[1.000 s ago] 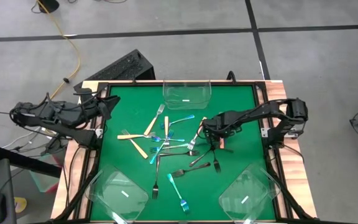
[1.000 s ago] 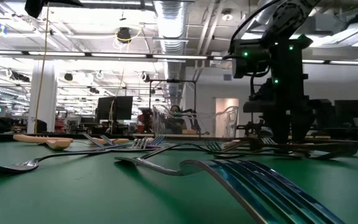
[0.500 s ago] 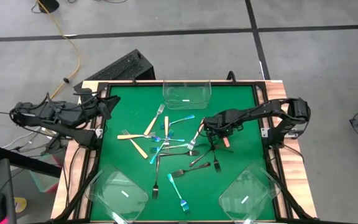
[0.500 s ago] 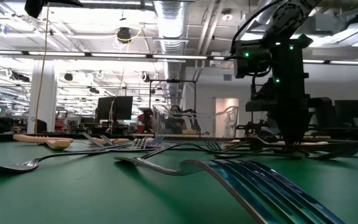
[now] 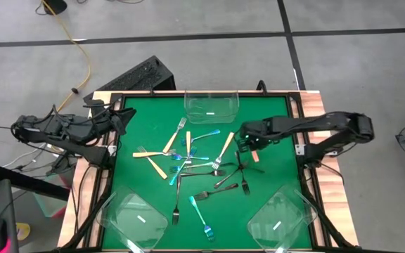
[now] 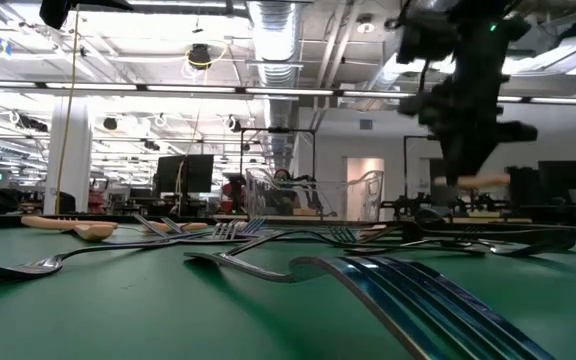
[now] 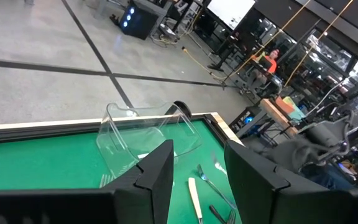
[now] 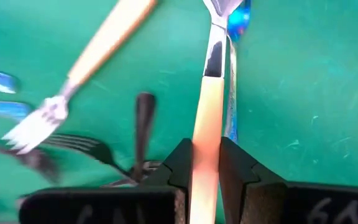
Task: Sort silverware by color (type)
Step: Put the orange fork into the bottom left transparent bin, then put the black fork into the bottom right transparent bin
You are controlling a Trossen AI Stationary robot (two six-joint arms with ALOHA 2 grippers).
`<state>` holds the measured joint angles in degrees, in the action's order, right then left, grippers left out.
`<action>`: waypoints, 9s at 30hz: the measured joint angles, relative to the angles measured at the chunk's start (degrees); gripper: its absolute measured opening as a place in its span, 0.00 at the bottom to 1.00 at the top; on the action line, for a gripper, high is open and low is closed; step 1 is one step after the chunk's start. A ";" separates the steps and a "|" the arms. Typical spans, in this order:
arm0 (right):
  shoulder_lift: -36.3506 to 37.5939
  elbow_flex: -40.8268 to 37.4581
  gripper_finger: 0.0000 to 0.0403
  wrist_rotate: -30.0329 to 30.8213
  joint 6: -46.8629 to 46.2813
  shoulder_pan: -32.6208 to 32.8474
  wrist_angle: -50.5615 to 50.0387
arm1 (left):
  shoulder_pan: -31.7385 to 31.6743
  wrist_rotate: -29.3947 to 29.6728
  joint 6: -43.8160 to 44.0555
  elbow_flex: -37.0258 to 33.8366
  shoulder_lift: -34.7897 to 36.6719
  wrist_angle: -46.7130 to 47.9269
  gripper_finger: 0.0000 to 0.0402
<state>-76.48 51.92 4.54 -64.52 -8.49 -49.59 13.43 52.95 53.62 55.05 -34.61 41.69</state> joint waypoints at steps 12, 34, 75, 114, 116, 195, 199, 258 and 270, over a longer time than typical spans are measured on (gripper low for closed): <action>11.71 0.09 0.15 8.30 26.65 -3.44 23.60 | 0.00 -0.04 0.39 0.00 0.00 0.02 0.32; -5.64 23.94 0.15 -1.80 56.85 -0.94 39.59 | 0.00 -3.64 -5.17 0.00 -1.71 -10.37 0.32; -68.50 81.13 0.16 -5.34 46.46 27.53 59.29 | -3.23 -3.19 -19.89 0.00 8.50 -23.08 0.32; -71.00 81.74 0.16 1.54 43.59 28.57 37.63 | -3.21 -3.72 -19.96 0.00 8.52 -20.46 0.32; -71.00 81.72 0.16 1.54 43.61 28.57 37.29 | -3.22 -3.72 -19.97 0.00 8.52 -20.44 0.32; -22.55 68.10 0.28 16.26 32.82 14.45 -40.38 | -3.22 -3.18 -16.19 -0.02 8.50 -15.44 0.32; -16.32 52.42 0.28 13.06 30.62 16.84 -34.08 | -3.21 -4.45 -14.80 -0.02 8.50 -12.98 0.32; -28.26 11.57 0.04 -0.34 42.03 11.08 8.71 | -3.21 -4.13 -7.91 -0.02 8.34 -2.10 0.32; -21.08 11.41 0.03 -0.29 38.62 10.89 7.84 | -3.21 -4.13 -7.91 -0.02 8.34 -2.03 0.32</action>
<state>-97.56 63.33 4.25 -25.90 2.40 -41.75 10.22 48.82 45.71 55.02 -26.27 39.66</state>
